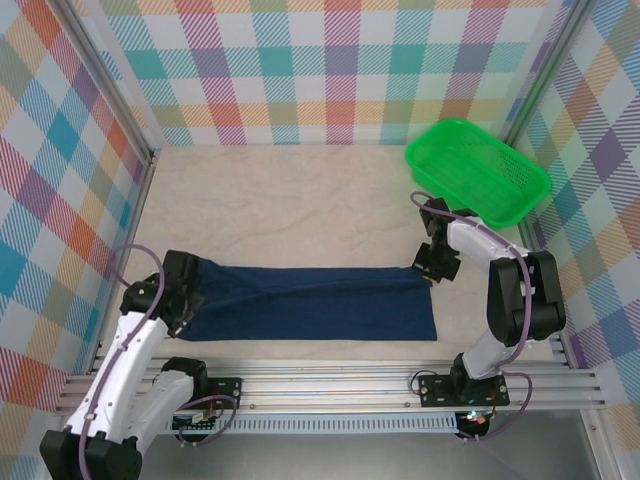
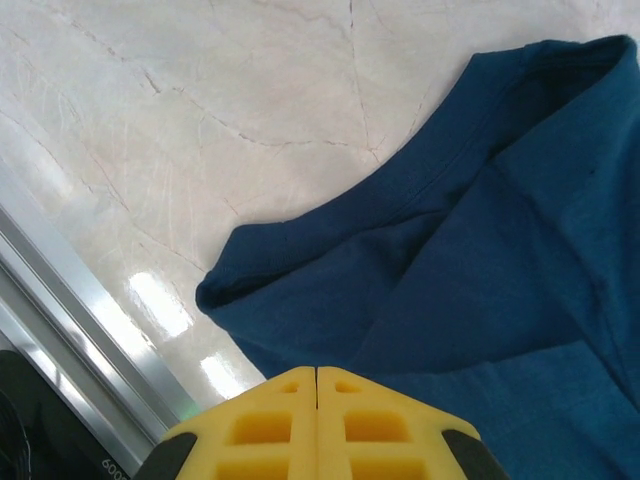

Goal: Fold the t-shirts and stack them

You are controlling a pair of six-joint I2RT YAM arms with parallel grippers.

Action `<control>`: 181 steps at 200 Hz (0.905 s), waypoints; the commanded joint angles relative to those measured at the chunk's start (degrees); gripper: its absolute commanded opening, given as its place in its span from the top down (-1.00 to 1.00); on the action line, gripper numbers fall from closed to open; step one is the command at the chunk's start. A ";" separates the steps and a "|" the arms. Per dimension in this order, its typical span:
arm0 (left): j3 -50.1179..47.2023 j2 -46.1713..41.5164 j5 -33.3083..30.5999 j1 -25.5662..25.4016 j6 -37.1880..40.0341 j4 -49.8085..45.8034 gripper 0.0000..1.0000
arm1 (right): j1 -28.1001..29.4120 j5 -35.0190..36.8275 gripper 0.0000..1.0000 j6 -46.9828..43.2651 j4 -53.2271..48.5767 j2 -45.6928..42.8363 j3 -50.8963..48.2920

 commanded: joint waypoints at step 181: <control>13.38 15.25 8.75 -1.50 2.62 11.59 0.29 | 2.46 -11.39 0.57 5.00 8.38 -10.77 -3.51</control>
